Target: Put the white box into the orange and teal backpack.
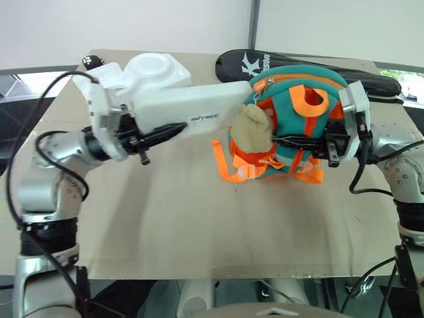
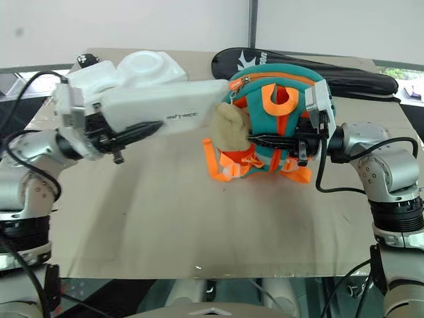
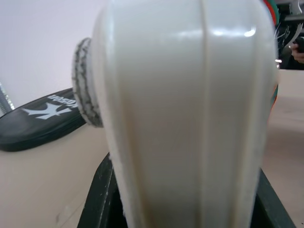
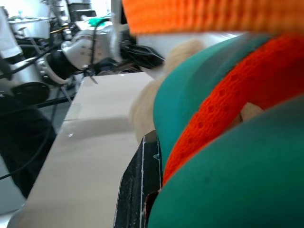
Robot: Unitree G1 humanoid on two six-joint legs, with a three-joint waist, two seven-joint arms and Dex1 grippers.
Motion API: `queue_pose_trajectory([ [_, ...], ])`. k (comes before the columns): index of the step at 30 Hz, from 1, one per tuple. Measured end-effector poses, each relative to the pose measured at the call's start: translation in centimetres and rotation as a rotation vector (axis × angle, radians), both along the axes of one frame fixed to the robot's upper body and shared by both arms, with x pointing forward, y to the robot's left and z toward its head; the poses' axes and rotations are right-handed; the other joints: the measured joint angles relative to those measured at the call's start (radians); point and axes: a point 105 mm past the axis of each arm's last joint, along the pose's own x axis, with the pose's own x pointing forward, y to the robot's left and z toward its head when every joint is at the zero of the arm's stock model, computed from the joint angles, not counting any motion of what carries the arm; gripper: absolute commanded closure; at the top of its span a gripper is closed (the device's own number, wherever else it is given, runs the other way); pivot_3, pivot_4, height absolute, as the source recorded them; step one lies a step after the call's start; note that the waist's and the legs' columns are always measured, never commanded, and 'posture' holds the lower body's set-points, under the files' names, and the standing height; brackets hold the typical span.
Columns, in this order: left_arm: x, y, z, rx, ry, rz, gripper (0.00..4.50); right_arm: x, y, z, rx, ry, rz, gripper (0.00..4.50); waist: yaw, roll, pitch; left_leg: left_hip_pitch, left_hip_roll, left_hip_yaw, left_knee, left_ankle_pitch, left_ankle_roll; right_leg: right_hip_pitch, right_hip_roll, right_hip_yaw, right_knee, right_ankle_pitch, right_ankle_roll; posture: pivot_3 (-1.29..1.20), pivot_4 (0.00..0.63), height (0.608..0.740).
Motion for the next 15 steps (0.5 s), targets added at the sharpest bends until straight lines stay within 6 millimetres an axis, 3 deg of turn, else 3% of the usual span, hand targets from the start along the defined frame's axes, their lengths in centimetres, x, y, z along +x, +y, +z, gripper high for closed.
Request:
queue_pose_trajectory([
  [12, 2.5, -6.7, 1.1, 0.350, -0.078, -0.147, 3.43, -0.6, 0.0, -0.3, -0.007, -0.067, 0.022, 4.43, 0.005, 0.000, 0.000, 0.000, 0.000, -0.001, 0.004, 0.000, 0.000, 0.001, 0.002, 0.000, 0.002, 0.000, 0.000, 0.00, 0.150, 0.740],
  [15, 3.5, -9.6, 0.7, 0.385, -0.022, -0.204, 3.43, -0.4, 0.4, -0.3, 0.015, -0.080, 0.003, 4.43, 0.009, 0.000, 0.000, -0.001, 0.000, -0.002, 0.004, 0.000, 0.000, 0.001, 0.002, -0.001, 0.002, 0.000, 0.000, 0.00, 0.150, 0.740],
])
